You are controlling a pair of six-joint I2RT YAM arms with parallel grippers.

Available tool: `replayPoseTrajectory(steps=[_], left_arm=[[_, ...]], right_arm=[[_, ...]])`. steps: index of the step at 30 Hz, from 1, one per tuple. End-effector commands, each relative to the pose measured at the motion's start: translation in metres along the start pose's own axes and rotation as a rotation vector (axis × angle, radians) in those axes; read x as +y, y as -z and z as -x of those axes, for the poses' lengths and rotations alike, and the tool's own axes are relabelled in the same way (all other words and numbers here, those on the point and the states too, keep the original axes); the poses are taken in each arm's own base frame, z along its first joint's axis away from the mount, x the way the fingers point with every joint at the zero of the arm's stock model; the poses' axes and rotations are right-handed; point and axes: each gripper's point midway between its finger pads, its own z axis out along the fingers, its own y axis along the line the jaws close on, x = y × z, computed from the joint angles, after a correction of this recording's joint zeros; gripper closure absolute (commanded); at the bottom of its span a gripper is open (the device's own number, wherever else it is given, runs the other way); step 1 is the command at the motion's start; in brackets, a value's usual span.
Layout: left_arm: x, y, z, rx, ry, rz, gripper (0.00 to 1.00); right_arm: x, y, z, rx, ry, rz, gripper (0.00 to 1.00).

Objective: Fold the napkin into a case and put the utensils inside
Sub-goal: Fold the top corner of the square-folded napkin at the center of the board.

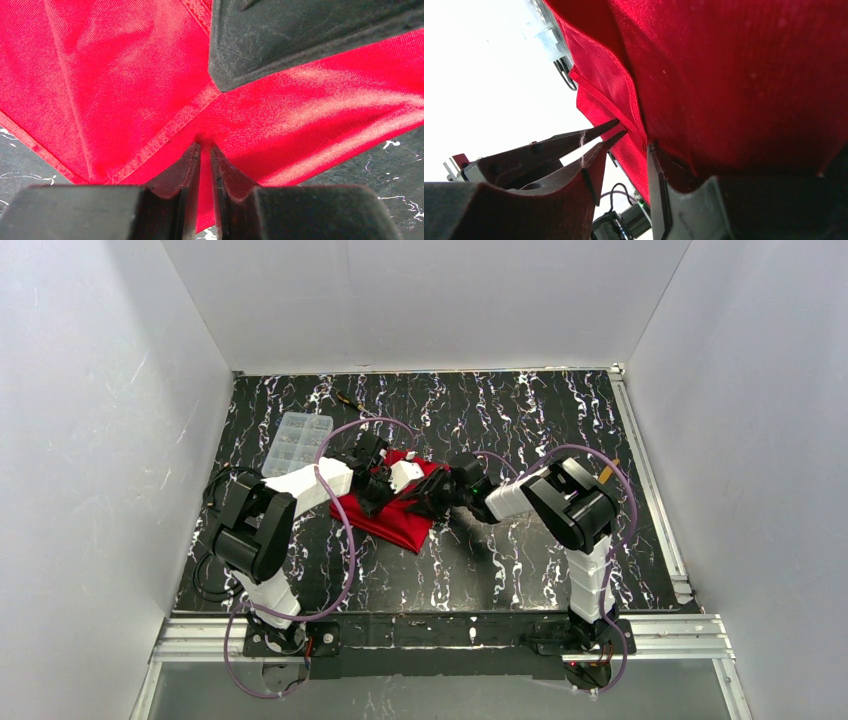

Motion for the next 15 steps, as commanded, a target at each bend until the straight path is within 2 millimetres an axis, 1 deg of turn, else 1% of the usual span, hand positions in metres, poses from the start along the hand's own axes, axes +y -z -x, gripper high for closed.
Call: replayPoseTrajectory(steps=[1, 2, 4, 5, 7, 8, 9, 10, 12, 15], left_arm=[[-0.005, 0.003, -0.003, 0.007, 0.013, -0.03, 0.87], [-0.005, 0.003, -0.003, 0.007, 0.013, -0.03, 0.87], [-0.005, 0.005, -0.002, 0.005, 0.013, -0.028, 0.87], [-0.004, 0.006, -0.001, 0.003, 0.014, -0.024, 0.87], [0.0, 0.013, 0.006, -0.006, 0.021, -0.015, 0.87], [0.001, 0.019, 0.011, -0.012, 0.028, -0.015, 0.87], [0.003, 0.025, 0.016, -0.02, 0.037, -0.02, 0.87], [0.0, 0.034, 0.02, -0.017, 0.053, -0.045, 0.87], [-0.001, 0.051, 0.029, -0.022, 0.069, -0.075, 0.86], [-0.005, 0.077, 0.041, -0.022, 0.069, -0.115, 0.85]], right_arm=[[-0.014, -0.007, 0.006, -0.067, -0.023, -0.074, 0.57], [-0.014, -0.007, 0.007, -0.08, -0.021, -0.082, 0.6], [-0.019, -0.005, 0.009, -0.101, -0.018, -0.106, 0.7], [-0.023, -0.005, 0.009, -0.106, -0.02, -0.12, 0.76], [-0.03, -0.003, 0.009, -0.11, -0.025, -0.14, 0.94], [-0.034, -0.002, 0.009, -0.115, -0.026, -0.152, 0.99], [-0.036, -0.001, 0.008, -0.115, -0.026, -0.16, 0.99], [-0.037, 0.001, 0.009, -0.118, -0.027, -0.163, 0.99], [-0.034, 0.004, 0.01, -0.124, -0.02, -0.156, 0.99], [-0.021, 0.006, 0.01, -0.112, 0.017, -0.119, 0.99]])
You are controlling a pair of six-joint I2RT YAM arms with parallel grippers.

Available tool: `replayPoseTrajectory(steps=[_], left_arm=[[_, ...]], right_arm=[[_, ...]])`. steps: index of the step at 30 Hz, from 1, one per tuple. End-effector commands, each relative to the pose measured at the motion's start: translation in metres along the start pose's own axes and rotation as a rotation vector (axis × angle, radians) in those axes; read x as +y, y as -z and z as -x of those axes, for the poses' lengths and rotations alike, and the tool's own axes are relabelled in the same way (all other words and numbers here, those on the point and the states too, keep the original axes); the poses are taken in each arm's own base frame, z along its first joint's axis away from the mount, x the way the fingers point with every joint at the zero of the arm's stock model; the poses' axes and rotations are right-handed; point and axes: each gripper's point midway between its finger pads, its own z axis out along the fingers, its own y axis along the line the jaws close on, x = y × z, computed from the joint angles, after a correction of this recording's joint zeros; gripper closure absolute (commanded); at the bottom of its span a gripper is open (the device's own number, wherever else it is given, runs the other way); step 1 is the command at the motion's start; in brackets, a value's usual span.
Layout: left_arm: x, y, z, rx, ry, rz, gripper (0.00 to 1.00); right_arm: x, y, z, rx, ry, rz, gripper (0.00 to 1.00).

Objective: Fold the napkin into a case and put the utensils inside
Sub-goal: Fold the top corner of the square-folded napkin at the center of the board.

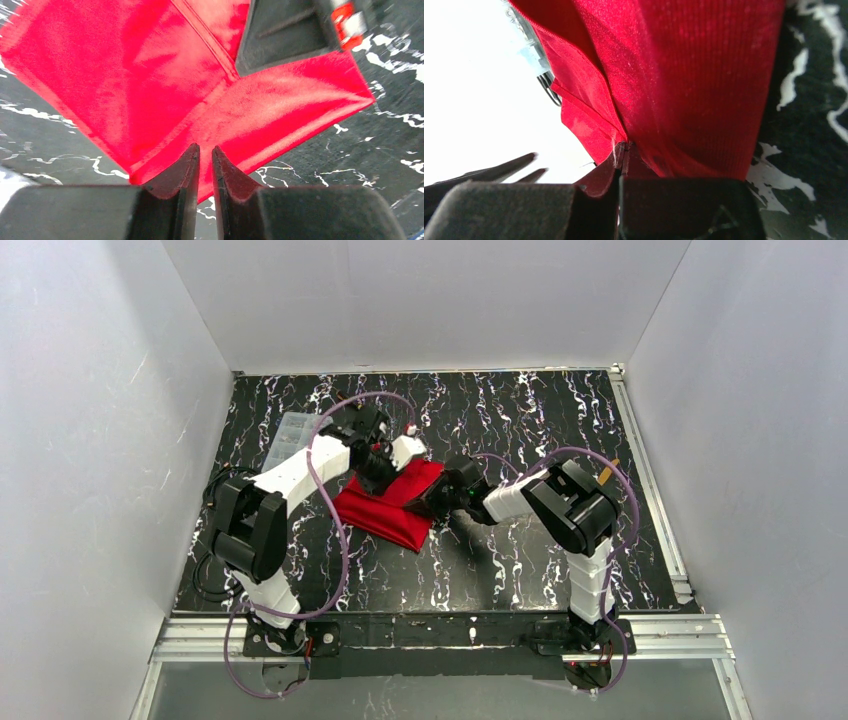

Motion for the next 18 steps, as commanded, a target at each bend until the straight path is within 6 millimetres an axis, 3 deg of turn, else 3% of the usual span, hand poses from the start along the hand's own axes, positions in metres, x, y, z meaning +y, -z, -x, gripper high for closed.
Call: replayPoseTrajectory(steps=[1, 4, 11, 15, 18], left_arm=[[-0.015, 0.049, 0.018, -0.011, 0.025, -0.089, 0.85], [-0.001, 0.058, 0.025, -0.016, 0.024, -0.033, 0.85], [0.047, 0.036, 0.015, 0.006, 0.094, 0.106, 0.85], [0.06, 0.024, 0.009, 0.02, 0.083, 0.14, 0.85], [0.067, 0.01, 0.005, 0.028, 0.071, 0.16, 0.85]], right_arm=[[-0.004, 0.01, 0.007, -0.031, 0.047, -0.033, 0.99], [0.013, 0.015, 0.008, -0.021, 0.107, 0.011, 0.99], [0.052, 0.042, -0.001, 0.01, 0.23, 0.12, 0.99], [0.038, 0.047, -0.004, 0.021, 0.226, 0.076, 0.99], [0.03, 0.041, -0.004, 0.027, 0.201, 0.058, 0.84]])
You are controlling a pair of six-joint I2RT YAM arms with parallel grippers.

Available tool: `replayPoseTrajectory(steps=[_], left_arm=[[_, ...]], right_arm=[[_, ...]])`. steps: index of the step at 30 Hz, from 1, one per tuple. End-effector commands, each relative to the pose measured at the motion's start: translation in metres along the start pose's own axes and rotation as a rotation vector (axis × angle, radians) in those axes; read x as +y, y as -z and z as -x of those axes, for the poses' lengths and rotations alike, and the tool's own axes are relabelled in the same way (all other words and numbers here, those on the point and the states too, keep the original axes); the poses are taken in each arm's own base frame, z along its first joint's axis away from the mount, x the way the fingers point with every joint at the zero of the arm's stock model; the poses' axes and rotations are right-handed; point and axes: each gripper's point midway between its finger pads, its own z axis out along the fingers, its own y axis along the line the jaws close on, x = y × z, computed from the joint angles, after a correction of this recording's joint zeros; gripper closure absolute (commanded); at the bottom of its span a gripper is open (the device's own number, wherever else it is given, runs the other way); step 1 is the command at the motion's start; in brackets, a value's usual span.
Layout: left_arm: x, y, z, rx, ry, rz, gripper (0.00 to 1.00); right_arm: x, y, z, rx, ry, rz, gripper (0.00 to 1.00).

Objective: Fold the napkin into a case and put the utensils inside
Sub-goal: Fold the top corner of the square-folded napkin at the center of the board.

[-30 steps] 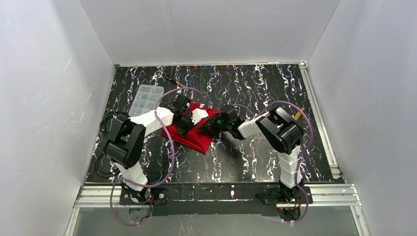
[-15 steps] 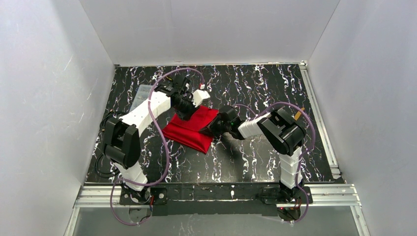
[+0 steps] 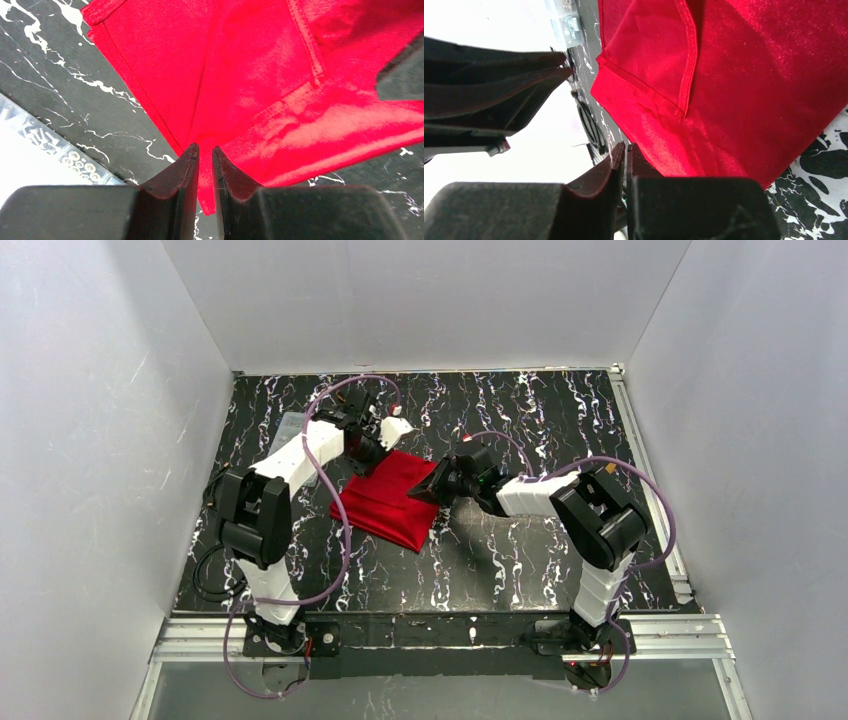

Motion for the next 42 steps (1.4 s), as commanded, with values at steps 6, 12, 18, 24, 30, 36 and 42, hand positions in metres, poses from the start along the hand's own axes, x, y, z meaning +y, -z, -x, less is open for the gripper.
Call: replayPoseTrajectory(steps=[6, 12, 18, 24, 30, 36, 42], left_arm=[[0.022, -0.03, 0.007, -0.029, 0.026, 0.091, 0.85], [0.023, -0.049, -0.005, 0.035, 0.031, 0.078, 0.86], [0.012, -0.062, -0.021, 0.078, 0.044, 0.036, 0.86], [0.007, -0.064, -0.023, 0.074, 0.05, 0.014, 0.87], [0.002, -0.066, -0.026, 0.077, 0.047, -0.006, 0.88], [-0.001, -0.067, -0.03, 0.083, 0.045, -0.021, 0.88], [-0.004, -0.067, -0.031, 0.087, 0.046, -0.033, 0.88]], right_arm=[[-0.007, -0.009, 0.027, -0.022, 0.081, -0.043, 0.57], [-0.009, -0.02, 0.07, -0.01, 0.228, -0.104, 0.45], [-0.018, -0.036, 0.076, -0.004, 0.208, -0.093, 0.45], [-0.03, -0.041, 0.072, 0.005, 0.178, -0.098, 0.46], [-0.034, -0.048, 0.053, 0.04, 0.138, -0.065, 0.46], [-0.022, -0.05, 0.054, 0.02, 0.159, -0.043, 0.48], [-0.017, -0.051, 0.042, 0.037, 0.149, -0.021, 0.49]])
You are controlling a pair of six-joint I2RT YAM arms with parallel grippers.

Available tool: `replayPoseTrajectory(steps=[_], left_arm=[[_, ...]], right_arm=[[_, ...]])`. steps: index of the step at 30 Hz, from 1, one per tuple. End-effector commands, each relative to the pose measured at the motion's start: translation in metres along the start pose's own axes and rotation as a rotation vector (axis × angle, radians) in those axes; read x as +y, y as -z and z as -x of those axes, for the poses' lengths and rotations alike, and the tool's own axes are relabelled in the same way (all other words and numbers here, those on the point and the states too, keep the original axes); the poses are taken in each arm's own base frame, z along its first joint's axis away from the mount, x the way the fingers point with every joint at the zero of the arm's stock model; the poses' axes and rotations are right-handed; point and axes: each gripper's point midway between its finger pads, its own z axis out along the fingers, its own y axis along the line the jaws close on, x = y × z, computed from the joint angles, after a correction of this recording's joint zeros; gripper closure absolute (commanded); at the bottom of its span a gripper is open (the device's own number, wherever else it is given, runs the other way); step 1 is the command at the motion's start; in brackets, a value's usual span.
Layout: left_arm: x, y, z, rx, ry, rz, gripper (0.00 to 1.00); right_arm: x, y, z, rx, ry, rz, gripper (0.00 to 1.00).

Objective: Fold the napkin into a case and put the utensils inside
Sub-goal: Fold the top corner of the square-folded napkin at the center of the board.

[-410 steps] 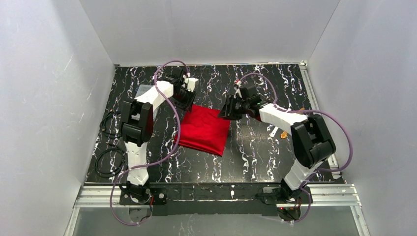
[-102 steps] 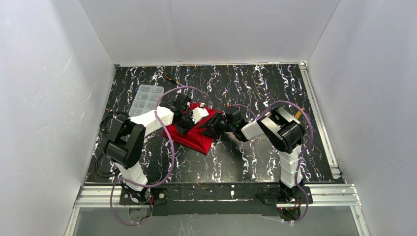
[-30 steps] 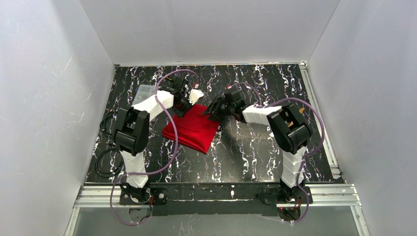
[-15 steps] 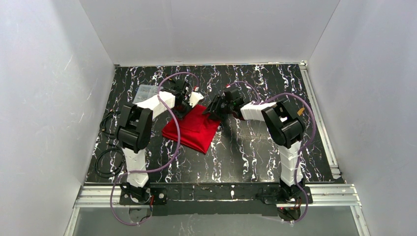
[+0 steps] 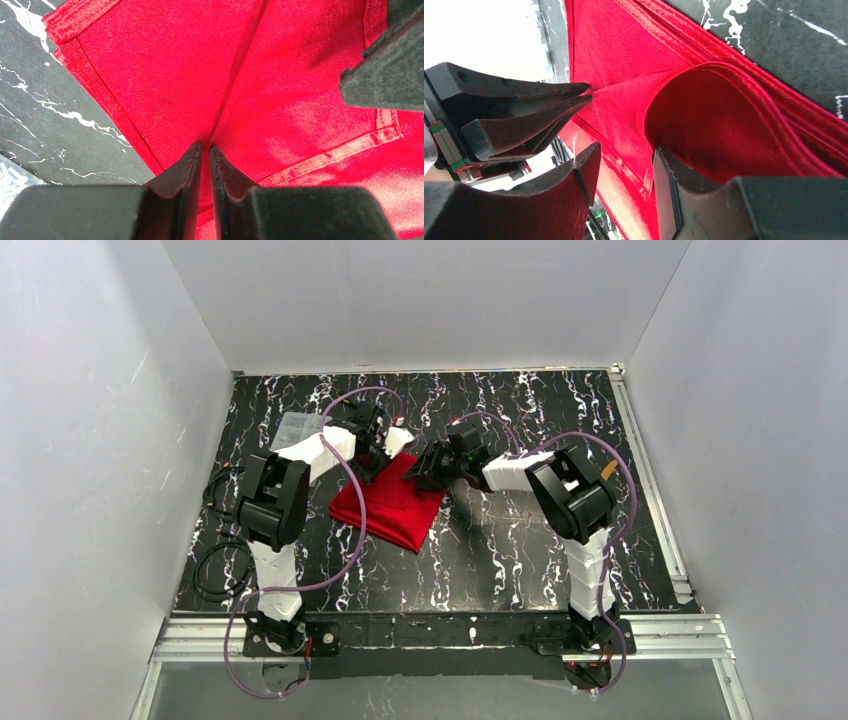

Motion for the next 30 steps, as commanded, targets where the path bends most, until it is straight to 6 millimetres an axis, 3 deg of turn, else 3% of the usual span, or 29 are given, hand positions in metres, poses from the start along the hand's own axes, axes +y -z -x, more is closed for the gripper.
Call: replayPoseTrajectory(steps=[1, 8, 12, 18, 21, 30], left_arm=[[-0.016, 0.0, -0.012, 0.025, 0.004, -0.066, 0.88], [-0.018, 0.001, -0.013, 0.027, 0.004, -0.078, 0.88], [-0.018, 0.002, -0.011, 0.027, 0.005, -0.08, 0.89], [-0.019, 0.003, -0.014, 0.032, -0.002, -0.081, 0.89], [-0.019, 0.006, -0.015, 0.031, -0.007, -0.083, 0.89], [-0.033, 0.012, -0.03, 0.058, -0.001, -0.119, 0.89]], right_arm=[[0.006, -0.004, -0.012, 0.01, -0.007, 0.042, 0.49], [0.001, -0.002, -0.049, 0.028, -0.081, 0.065, 0.55], [0.003, -0.003, -0.06, 0.027, -0.099, 0.074, 0.58], [0.03, 0.004, -0.039, -0.024, -0.071, 0.123, 0.6], [0.032, 0.011, -0.024, -0.069, -0.068, 0.107, 0.61], [-0.031, 0.023, -0.014, -0.05, -0.077, -0.064, 0.65]])
